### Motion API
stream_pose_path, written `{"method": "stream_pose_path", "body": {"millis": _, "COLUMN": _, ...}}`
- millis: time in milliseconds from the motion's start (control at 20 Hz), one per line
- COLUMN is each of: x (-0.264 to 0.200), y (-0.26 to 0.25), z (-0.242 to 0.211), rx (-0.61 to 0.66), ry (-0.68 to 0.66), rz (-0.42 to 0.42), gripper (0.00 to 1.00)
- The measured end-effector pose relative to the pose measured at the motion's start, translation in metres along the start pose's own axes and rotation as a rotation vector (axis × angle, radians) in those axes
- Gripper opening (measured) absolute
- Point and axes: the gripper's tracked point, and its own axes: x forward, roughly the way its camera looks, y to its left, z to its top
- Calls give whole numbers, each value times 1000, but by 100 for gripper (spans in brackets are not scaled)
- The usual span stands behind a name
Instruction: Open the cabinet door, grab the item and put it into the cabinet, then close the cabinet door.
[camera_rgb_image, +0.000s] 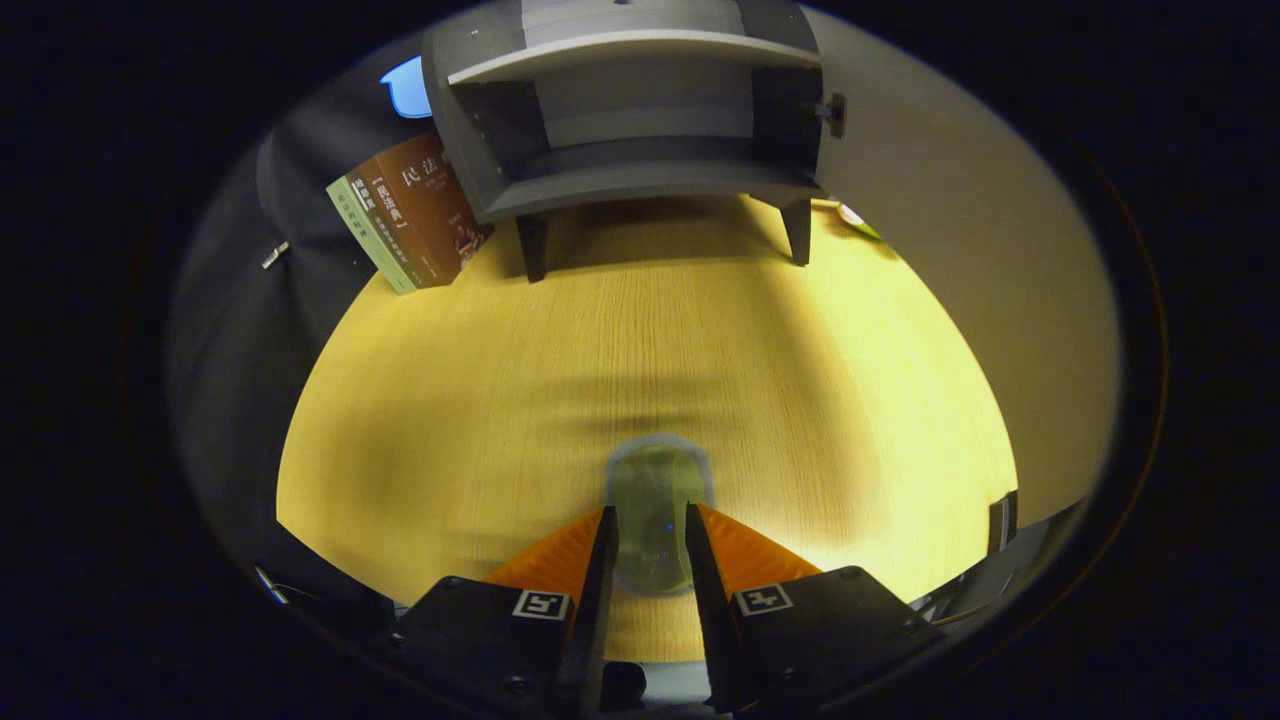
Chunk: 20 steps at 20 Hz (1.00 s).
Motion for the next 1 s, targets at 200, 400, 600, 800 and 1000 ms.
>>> {"method": "stream_pose_path", "body": {"millis": 200, "x": 8, "y": -3, "z": -8, "rx": -33, "ry": 41, "rz": -19, "gripper": 45}}
{"method": "stream_pose_path", "body": {"millis": 400, "x": 8, "y": -8, "z": -25, "rx": -64, "ry": 129, "rz": -39, "gripper": 45}}
{"method": "stream_pose_path", "body": {"millis": 600, "x": 12, "y": -13, "z": -22, "rx": -101, "ry": 124, "rz": -55, "gripper": 17}}
{"method": "stream_pose_path", "body": {"millis": 800, "x": 9, "y": -13, "z": -22, "rx": -96, "ry": 134, "rz": -60, "gripper": 18}}
{"method": "stream_pose_path", "body": {"millis": 1000, "x": -8, "y": -15, "z": -15, "rx": -69, "ry": 114, "rz": -65, "gripper": 18}}
